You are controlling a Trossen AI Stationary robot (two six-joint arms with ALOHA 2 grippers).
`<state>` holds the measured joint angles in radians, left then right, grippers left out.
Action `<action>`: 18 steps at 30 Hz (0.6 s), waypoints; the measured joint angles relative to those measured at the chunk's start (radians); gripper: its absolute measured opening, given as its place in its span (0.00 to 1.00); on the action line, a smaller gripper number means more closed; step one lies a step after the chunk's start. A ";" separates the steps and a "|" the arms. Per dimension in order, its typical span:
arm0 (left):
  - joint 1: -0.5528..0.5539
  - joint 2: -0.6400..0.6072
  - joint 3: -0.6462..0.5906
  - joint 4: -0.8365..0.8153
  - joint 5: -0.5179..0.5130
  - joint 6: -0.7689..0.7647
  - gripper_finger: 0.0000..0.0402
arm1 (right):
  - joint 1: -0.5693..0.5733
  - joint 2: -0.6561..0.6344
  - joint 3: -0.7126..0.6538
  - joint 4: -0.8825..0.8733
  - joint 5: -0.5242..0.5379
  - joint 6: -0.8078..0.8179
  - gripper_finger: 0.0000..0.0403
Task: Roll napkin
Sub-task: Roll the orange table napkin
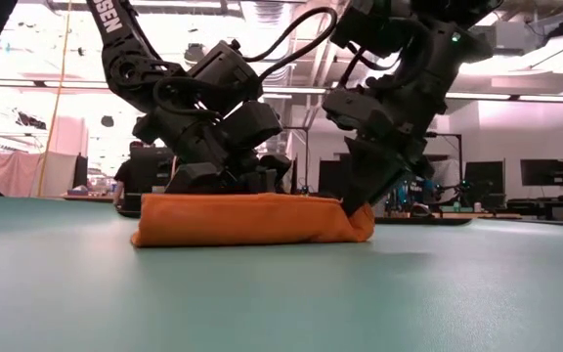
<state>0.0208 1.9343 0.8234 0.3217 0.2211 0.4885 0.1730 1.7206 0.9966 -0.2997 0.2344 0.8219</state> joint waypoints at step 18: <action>-0.001 0.001 0.001 0.008 0.019 0.021 0.00 | -0.074 0.000 0.001 0.020 -0.029 -0.067 0.08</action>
<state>0.0201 1.9350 0.8242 0.3296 0.2398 0.5090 0.0987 1.7206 0.9974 -0.2795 0.2059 0.7553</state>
